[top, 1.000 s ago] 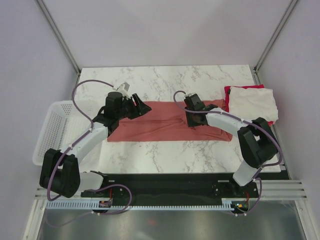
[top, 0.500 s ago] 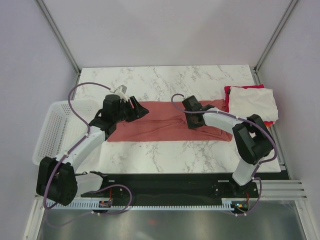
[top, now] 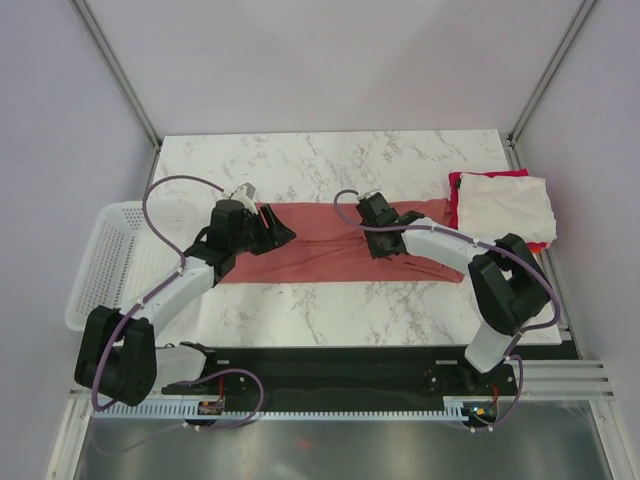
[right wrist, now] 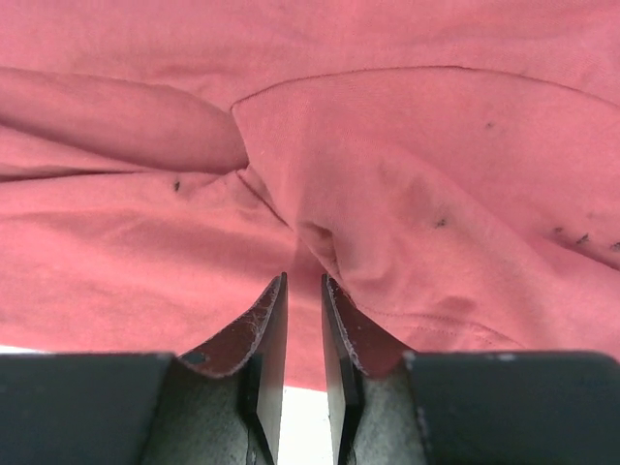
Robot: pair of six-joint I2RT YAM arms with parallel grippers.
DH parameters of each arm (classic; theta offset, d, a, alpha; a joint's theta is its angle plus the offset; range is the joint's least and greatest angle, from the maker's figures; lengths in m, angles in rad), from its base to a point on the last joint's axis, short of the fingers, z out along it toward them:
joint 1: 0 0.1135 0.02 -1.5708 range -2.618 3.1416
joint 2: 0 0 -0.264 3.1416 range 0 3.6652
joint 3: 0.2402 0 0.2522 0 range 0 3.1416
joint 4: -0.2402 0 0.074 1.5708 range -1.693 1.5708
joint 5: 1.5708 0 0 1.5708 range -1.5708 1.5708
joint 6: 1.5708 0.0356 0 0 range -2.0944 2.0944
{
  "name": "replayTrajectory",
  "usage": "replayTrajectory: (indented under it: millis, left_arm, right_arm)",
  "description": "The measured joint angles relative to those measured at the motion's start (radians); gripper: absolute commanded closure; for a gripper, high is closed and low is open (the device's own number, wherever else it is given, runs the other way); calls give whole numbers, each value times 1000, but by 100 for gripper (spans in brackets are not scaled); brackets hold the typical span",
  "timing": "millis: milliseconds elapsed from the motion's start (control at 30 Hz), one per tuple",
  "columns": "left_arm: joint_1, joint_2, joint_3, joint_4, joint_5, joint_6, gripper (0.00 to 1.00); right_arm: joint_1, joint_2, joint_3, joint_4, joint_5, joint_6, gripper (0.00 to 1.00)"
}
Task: Fold and stack the t-shirts
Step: Fold the tshirt
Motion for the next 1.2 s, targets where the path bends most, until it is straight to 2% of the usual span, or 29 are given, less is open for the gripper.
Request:
replayTrajectory:
  millis: [500,600,633,700,1000,1200]
  left_arm:
    - [0,0,-43,57,0,0,38]
    - [1,0,-43,58,0,0,38]
    - [1,0,-43,58,0,0,38]
    - [1,0,-43,58,0,0,38]
    - [1,0,-43,58,0,0,38]
    - [1,0,-43,58,1,0,38]
  right_arm:
    - [-5,89,24,-17,69,4,72]
    - [-7,90,24,-21,76,3,80]
    - [-8,90,24,-23,77,3,89]
    - [-8,94,27,-27,78,2,99]
    - [-8,93,110,-105,17,8,100]
    - [-8,88,181,-198,-92,18,100]
